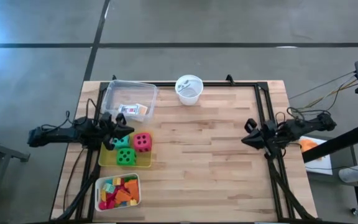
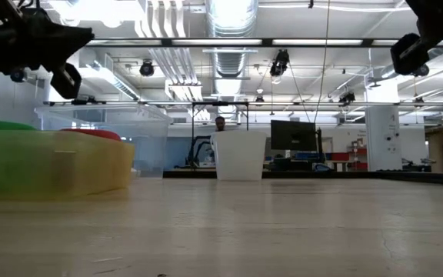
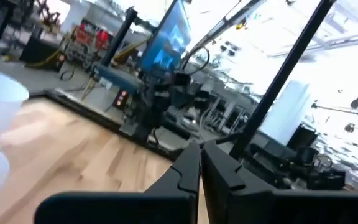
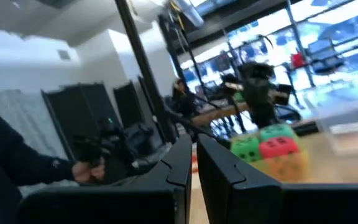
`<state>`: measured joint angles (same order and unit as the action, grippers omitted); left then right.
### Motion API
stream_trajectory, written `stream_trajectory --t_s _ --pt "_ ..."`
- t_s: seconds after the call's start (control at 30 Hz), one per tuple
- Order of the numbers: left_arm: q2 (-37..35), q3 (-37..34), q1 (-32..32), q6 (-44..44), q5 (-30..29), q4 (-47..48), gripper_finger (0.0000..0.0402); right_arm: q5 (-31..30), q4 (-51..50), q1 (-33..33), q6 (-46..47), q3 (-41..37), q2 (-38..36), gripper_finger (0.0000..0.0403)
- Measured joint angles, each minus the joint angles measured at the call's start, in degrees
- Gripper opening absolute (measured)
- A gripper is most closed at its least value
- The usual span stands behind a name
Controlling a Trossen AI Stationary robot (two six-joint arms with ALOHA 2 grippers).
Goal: Pick & Place Toys
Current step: Return to Home Position
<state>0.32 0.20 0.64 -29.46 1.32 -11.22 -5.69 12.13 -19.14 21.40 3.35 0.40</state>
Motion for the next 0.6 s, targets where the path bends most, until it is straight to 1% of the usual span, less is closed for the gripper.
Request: stream_trajectory --t_s 0.07,0.2,0.27,0.43,0.5,0.6 --pt "0.2 0.0 0.0 -0.4 0.5 1.1 0.0012 1.1 3.8 0.0 0.9 -1.9 0.3 0.0022" --pt "0.0 0.0 0.0 0.7 2.5 2.1 0.0012 1.7 1.1 -0.1 2.4 -2.9 0.1 0.0022" --pt "0.0 0.0 -0.1 2.7 4.7 2.3 0.0012 1.7 1.2 -0.1 1.9 -2.9 0.1 0.0022" --pt "0.3 0.0 -0.2 9.1 5.7 4.0 0.0012 1.8 -0.4 -0.1 -1.4 -2.9 0.2 0.0022" --pt "0.3 0.0 -0.2 11.2 7.5 5.6 0.0012 1.8 -0.8 -0.1 -2.3 -2.9 0.4 0.0022" --pt "0.5 0.0 -0.3 14.0 11.7 8.5 0.0012 1.4 -2.5 -0.1 -2.4 -2.9 0.5 0.0022"
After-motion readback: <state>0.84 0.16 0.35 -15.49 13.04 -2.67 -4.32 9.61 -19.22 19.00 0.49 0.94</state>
